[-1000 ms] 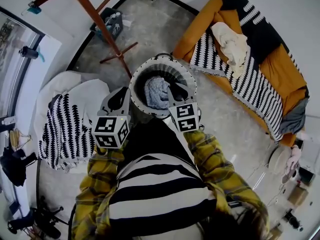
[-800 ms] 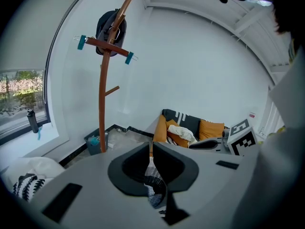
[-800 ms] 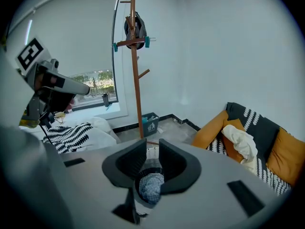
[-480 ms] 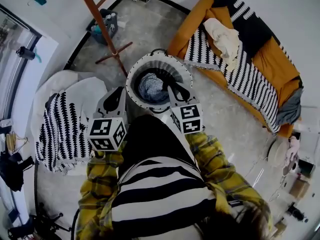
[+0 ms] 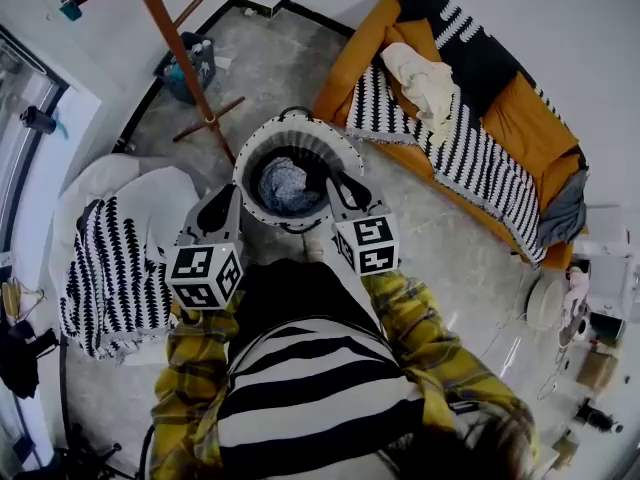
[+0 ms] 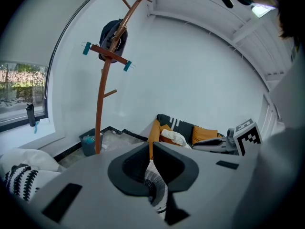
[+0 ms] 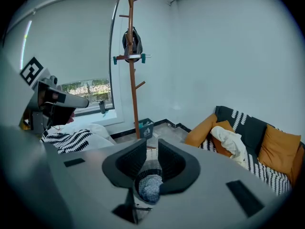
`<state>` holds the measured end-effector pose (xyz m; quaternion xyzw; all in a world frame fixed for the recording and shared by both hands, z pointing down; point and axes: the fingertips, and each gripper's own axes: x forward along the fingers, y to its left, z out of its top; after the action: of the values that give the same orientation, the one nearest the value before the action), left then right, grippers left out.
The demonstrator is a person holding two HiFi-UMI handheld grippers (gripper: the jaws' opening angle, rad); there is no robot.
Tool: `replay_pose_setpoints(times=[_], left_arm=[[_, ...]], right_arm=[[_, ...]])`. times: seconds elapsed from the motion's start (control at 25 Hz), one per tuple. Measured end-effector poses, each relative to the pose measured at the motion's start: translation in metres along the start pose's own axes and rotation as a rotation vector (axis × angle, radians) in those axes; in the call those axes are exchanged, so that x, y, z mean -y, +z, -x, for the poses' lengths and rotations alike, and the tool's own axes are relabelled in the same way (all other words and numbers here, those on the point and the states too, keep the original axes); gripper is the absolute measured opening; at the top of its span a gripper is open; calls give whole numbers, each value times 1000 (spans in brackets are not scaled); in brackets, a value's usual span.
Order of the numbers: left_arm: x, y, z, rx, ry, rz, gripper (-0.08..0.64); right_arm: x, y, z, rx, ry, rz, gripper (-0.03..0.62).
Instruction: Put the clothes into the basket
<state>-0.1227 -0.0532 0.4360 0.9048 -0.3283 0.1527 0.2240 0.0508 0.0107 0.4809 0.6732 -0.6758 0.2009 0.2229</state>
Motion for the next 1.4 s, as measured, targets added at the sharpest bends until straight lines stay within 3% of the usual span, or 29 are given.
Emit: replay_pose_setpoints(times=[0.28,0.52,1.0,1.16,1.4], left_arm=[[25,5,-41,-10,-4,-2,35],[67,21,-101,27,-31,-3,35],[142,20,-247,-65,-70,-12,35],[165,17,-288,-101,-79,-13,35],[192,17,-338,-148,-94,-34,35]], right_arm=[[50,-6,-7,16,-15,-32,84],[118,-3,-14,22,-24,-14,84],[284,-25,-48,-22,-81,-66,86],[335,-36,-62,-50,-93,-78,114],[392,-46,-90,-71,-101,-103,125]])
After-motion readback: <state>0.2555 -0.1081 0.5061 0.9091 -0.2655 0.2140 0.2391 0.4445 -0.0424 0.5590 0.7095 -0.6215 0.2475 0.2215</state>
